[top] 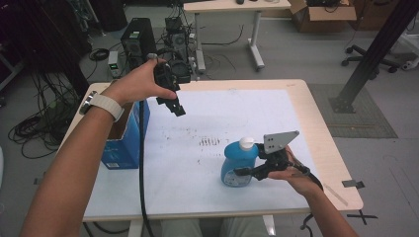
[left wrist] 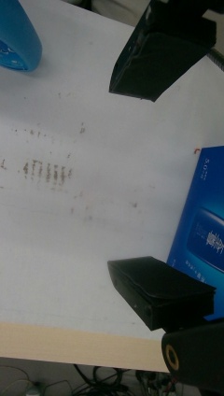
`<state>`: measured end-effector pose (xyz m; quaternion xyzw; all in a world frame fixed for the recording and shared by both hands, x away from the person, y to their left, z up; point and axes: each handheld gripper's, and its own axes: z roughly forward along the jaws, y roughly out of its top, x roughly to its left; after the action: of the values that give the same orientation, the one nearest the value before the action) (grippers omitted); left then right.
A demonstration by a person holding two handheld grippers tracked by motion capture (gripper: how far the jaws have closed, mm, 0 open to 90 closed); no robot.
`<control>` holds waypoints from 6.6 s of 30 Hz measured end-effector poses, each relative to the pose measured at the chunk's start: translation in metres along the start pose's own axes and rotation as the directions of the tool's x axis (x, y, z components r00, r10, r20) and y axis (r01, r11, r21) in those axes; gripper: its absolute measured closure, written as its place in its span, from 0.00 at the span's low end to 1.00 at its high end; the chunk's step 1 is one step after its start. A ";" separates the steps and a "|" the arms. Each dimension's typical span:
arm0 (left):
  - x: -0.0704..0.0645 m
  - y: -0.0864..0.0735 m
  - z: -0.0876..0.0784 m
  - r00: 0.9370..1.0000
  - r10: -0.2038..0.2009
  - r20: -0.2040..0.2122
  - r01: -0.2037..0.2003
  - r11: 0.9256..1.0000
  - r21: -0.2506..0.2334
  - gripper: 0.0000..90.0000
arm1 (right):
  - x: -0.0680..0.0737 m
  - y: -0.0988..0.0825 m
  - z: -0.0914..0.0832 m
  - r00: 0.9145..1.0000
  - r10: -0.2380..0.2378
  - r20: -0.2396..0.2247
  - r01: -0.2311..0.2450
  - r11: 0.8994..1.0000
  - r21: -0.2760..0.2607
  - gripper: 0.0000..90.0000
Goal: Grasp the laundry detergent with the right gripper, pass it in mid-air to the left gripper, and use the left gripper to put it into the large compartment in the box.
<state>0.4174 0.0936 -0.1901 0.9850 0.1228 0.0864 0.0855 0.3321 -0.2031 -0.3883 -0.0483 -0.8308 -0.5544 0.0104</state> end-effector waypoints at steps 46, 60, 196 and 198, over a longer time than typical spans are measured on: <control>-0.058 0.015 -0.045 0.994 0.101 0.050 -0.101 0.995 0.012 0.13 | -0.006 0.113 -0.005 0.999 -0.030 0.027 0.027 0.996 0.087 0.49; -0.068 0.020 -0.049 0.989 0.130 0.077 -0.130 0.991 -0.002 0.13 | -0.011 0.123 0.012 0.999 -0.038 0.021 0.036 0.994 0.108 0.49; -0.064 0.028 -0.055 0.988 0.099 0.116 -0.102 0.994 0.022 0.42 | -0.016 0.154 0.031 0.993 -0.073 0.089 0.058 0.985 0.160 0.07; -0.063 0.027 -0.060 0.989 0.088 0.117 -0.092 0.995 0.029 0.42 | -0.015 0.153 0.019 0.991 -0.079 0.110 0.057 0.981 0.186 0.07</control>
<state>0.3517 0.0600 -0.1362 0.9942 0.0745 0.0311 0.0713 0.3618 -0.1279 -0.2559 -0.0510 -0.8784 -0.4722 -0.0527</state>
